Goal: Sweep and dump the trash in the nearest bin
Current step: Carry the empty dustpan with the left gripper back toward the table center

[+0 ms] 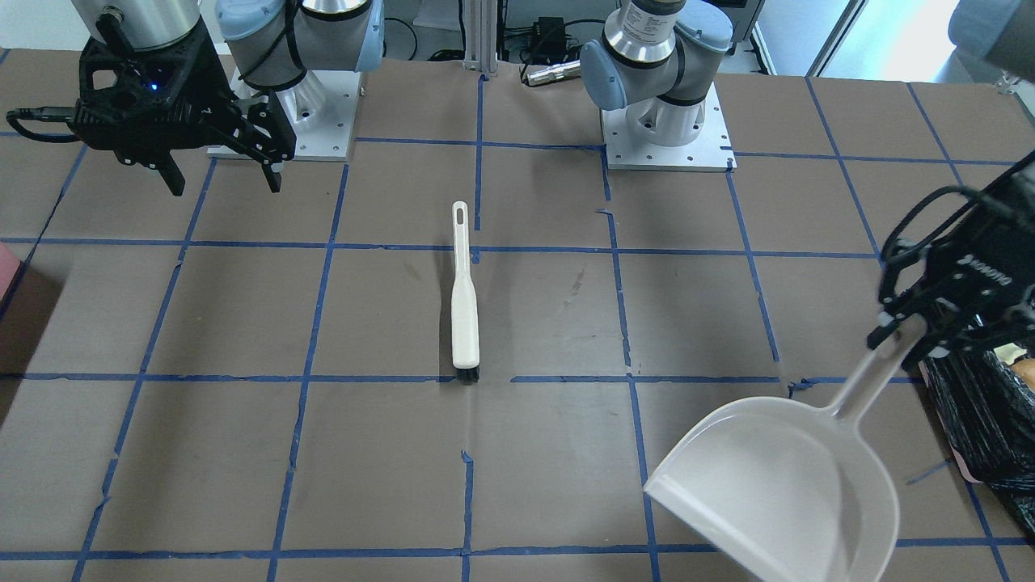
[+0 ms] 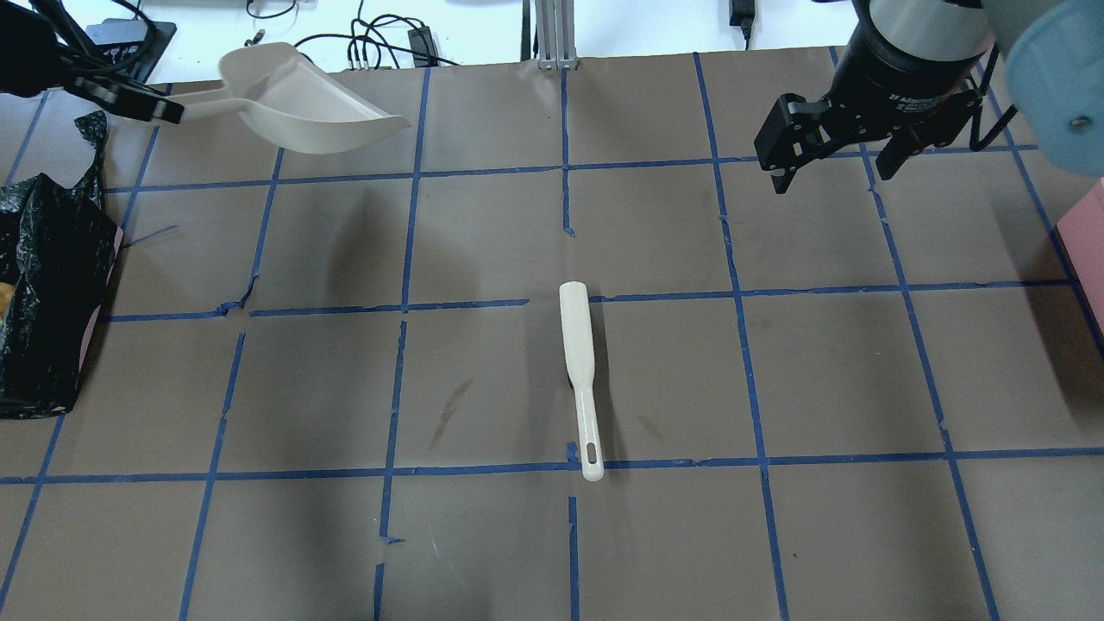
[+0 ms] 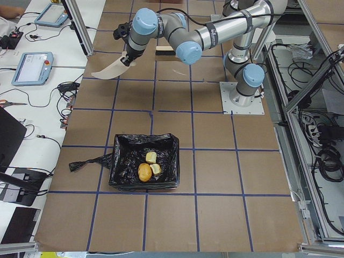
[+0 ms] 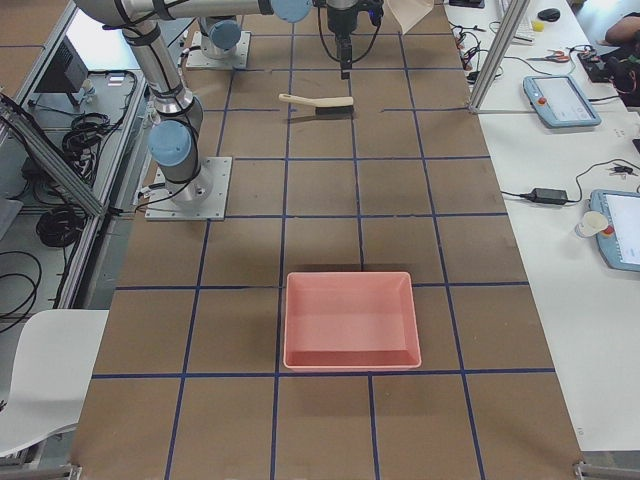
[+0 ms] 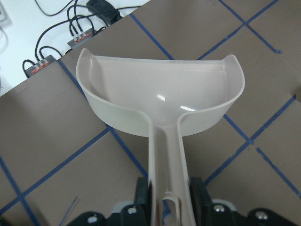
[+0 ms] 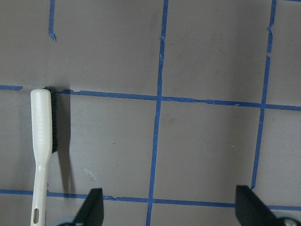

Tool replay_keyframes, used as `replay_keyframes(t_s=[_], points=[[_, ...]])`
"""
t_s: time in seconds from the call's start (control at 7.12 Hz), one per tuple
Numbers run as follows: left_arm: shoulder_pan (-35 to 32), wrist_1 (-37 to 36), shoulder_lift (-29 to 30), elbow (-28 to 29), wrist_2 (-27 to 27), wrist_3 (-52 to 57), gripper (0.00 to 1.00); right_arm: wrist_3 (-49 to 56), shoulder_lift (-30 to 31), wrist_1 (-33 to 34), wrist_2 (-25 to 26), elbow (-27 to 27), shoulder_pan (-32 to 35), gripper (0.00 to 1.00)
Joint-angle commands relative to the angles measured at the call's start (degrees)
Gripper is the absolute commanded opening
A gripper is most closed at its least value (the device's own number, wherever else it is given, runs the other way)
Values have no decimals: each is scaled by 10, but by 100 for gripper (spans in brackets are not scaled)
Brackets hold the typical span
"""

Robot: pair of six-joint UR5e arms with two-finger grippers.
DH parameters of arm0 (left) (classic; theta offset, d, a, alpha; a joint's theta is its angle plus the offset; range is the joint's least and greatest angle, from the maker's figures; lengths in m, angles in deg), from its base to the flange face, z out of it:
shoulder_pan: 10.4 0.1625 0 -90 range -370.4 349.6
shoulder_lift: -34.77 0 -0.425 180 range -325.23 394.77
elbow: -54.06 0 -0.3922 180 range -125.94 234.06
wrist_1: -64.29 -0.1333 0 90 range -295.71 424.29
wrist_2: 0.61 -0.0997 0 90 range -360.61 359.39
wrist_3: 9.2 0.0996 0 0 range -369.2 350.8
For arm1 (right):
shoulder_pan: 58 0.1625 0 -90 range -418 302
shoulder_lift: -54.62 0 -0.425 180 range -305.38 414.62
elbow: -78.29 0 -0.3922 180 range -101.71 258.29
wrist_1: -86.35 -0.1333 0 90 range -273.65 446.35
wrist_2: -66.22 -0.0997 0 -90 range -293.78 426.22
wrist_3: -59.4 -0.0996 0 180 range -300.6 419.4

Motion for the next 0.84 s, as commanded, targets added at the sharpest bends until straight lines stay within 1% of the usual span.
replay_keyframes(t_s=[0.0,0.14,0.28,0.56,0.7], points=[[-108,-99,24,-33,-7,-141,0,1,0,1,-6,0,0,100],[-138,-126,45,-38,-11,-180,0,1,1,1,-7,-1,0,100],[-174,-196,73,-39,-11,-265,0,3,1,1,-7,-1,0,100],[-235,-266,108,-42,-61,-352,0,14,4,3,-8,-1,2,100],[-267,-291,119,-47,-95,-409,0,14,10,2,-7,-1,8,100]])
